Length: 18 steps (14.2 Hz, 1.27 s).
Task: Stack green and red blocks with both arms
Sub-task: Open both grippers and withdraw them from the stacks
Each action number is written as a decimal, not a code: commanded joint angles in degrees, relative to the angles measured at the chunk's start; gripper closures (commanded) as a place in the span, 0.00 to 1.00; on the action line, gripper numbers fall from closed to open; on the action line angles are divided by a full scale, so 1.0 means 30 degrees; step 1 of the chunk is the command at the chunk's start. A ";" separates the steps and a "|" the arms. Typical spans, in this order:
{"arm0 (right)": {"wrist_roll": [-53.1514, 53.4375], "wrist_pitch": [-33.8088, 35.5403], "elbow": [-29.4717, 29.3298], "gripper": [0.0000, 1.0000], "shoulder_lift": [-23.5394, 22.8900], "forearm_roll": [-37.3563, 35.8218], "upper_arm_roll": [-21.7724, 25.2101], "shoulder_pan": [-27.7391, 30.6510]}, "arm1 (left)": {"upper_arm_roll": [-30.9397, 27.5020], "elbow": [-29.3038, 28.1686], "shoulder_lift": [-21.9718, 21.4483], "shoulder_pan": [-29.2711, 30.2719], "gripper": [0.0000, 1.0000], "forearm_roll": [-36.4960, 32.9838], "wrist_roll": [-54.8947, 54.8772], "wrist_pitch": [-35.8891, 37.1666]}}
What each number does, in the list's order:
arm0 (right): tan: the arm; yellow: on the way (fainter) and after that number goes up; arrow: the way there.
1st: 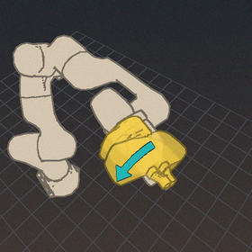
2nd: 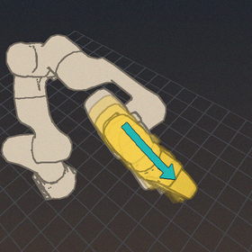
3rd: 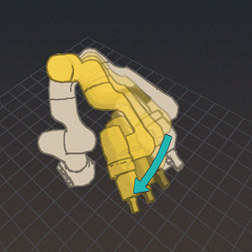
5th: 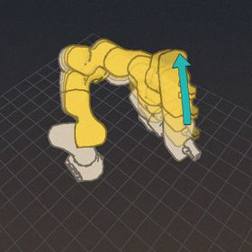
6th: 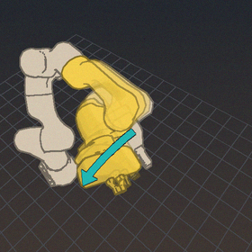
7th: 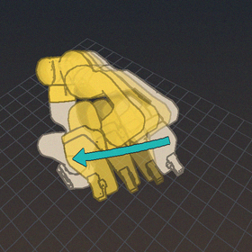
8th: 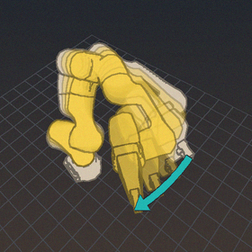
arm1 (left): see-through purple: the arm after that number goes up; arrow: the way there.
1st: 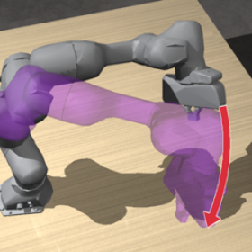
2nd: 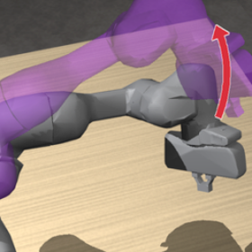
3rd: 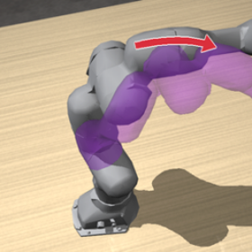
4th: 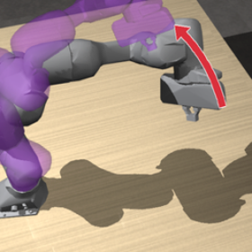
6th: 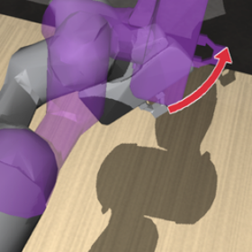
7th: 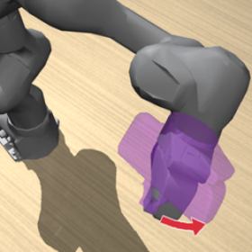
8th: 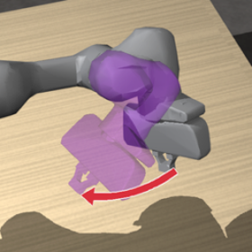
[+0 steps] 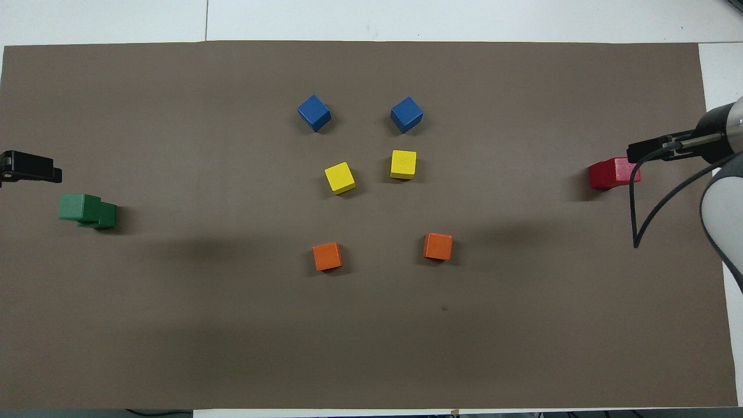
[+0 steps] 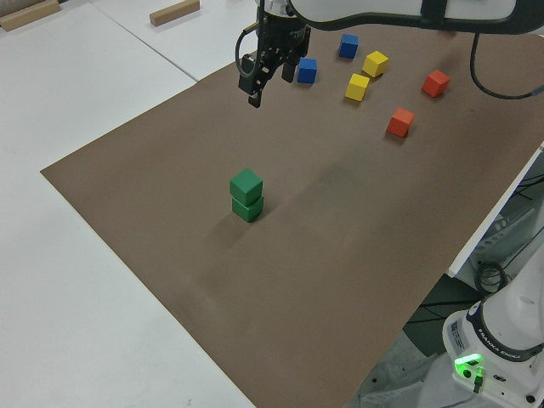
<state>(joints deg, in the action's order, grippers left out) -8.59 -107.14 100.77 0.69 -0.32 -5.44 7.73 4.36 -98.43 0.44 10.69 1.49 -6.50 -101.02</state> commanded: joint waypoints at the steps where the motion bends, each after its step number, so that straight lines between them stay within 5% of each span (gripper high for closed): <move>1: -0.0127 0.1254 0.0306 0.00 0.1202 0.0751 -0.0239 0.0149 | -0.0021 0.0929 -0.0174 -0.0192 0.00 -0.0205 0.0439 0.1936; 4: -0.0039 0.2986 0.0277 0.00 0.2318 0.0751 -0.0239 0.0149 | 0.0127 0.1841 -0.0175 -0.0193 0.00 -0.0147 0.0468 0.3729; 13: -0.0009 0.4248 -0.0016 0.00 0.2378 0.0575 -0.0092 0.0324 | 0.0508 0.2457 -0.0350 -0.0720 0.00 -0.0088 0.1200 0.4405; 18: 0.0254 0.4249 -0.0104 0.00 0.2145 0.0487 -0.0151 0.0324 | -0.1127 0.2983 0.0030 -0.3028 0.00 -0.0234 0.1230 0.4611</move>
<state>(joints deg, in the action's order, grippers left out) -8.40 -95.08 100.79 7.53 0.96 -5.44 7.94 4.53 -91.48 -0.02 5.73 1.51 -3.60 -88.79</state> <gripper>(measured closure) 0.000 0.000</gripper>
